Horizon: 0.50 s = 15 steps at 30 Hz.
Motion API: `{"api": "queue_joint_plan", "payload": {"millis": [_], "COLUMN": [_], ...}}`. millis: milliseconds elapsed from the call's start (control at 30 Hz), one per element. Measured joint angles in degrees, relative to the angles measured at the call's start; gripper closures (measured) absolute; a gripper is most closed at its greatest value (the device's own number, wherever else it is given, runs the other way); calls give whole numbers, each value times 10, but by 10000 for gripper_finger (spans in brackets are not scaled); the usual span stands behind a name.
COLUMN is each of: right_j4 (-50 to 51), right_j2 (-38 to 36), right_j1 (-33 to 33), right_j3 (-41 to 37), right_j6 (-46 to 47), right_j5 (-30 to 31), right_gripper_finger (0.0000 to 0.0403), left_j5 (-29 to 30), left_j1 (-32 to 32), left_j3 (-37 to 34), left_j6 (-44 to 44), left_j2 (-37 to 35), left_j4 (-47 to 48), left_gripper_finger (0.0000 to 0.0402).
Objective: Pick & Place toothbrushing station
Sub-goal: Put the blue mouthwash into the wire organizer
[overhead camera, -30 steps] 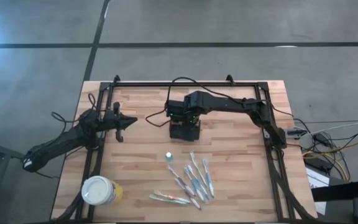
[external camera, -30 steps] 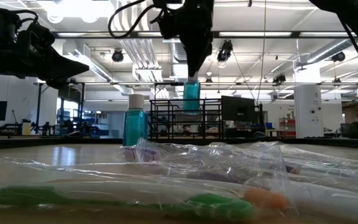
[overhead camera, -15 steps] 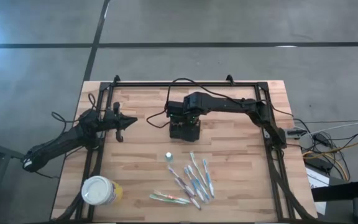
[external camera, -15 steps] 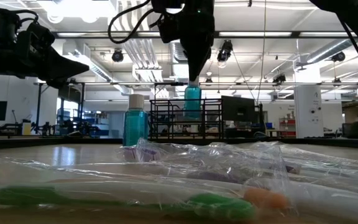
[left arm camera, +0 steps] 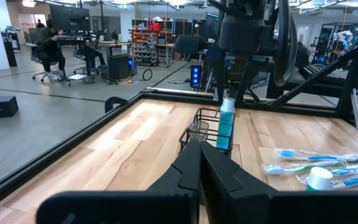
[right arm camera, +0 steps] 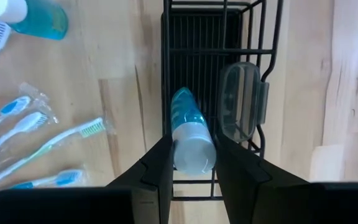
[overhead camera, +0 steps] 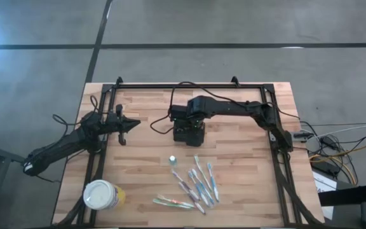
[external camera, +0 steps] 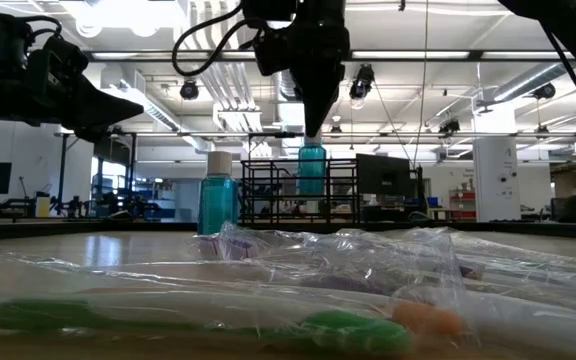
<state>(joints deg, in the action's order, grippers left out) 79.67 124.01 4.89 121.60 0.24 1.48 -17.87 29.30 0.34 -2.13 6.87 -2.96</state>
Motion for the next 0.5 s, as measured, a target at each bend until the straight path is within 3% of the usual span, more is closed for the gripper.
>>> {"api": "queue_joint_plan", "payload": {"millis": [500], "right_j4": [-46], "right_j2": [0], "right_j1": [0], "right_j3": [-46], "right_j6": [0], "right_j5": [0], "right_gripper_finger": [309], "left_j5": [0], "left_j1": [0], "left_j3": [0], "left_j6": [0], "left_j2": [0], "left_j4": [1], "left_gripper_finger": [396]}}
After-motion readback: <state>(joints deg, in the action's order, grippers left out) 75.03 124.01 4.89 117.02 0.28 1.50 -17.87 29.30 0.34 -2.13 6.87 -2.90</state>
